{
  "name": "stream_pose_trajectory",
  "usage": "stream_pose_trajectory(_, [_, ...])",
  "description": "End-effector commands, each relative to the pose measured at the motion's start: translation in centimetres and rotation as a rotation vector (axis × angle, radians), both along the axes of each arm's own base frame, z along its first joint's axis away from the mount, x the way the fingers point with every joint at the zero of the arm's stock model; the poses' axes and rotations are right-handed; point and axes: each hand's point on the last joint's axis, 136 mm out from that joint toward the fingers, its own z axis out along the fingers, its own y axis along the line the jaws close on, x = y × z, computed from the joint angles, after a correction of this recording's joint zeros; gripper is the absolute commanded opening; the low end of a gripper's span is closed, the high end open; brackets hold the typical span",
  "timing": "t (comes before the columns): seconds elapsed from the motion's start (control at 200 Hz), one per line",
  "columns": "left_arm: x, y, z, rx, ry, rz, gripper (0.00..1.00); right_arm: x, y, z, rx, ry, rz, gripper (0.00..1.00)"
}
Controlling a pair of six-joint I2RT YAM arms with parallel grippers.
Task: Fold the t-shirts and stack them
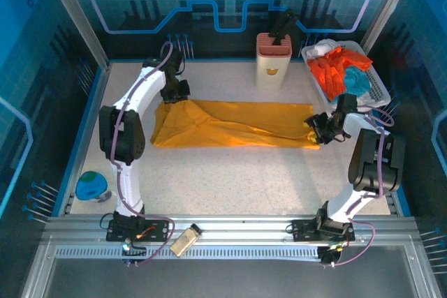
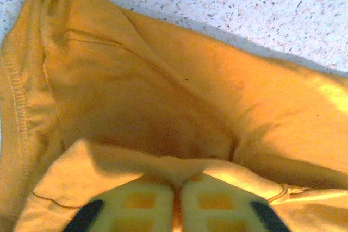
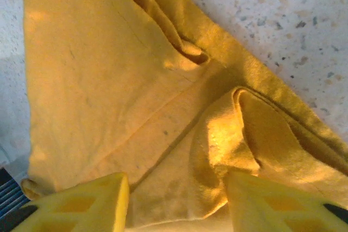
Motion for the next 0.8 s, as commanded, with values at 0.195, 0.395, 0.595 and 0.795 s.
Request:
stream_pose_trajectory(0.195, [-0.8,2.6,-1.7,0.082,0.068,0.016,0.48,-1.2,2.3,2.1,0.010,-0.077,0.090,0.79])
stream_pose_trajectory(0.395, [-4.8,3.1,-1.4,0.074,0.072,0.042,0.51,-2.2,3.4,2.6,-0.088,-0.144,0.222,0.87])
stream_pose_trajectory(0.595, [-10.6,1.9,-3.0,0.015,0.094,0.058,0.49,-2.8,3.5,2.7,-0.316,-0.112,0.418,0.82])
stream_pose_trajectory(0.795, [-13.4,0.8,-6.1,0.022,0.114,0.056,0.49,-3.3,5.8,2.0,-0.348,-0.098,0.495,0.83])
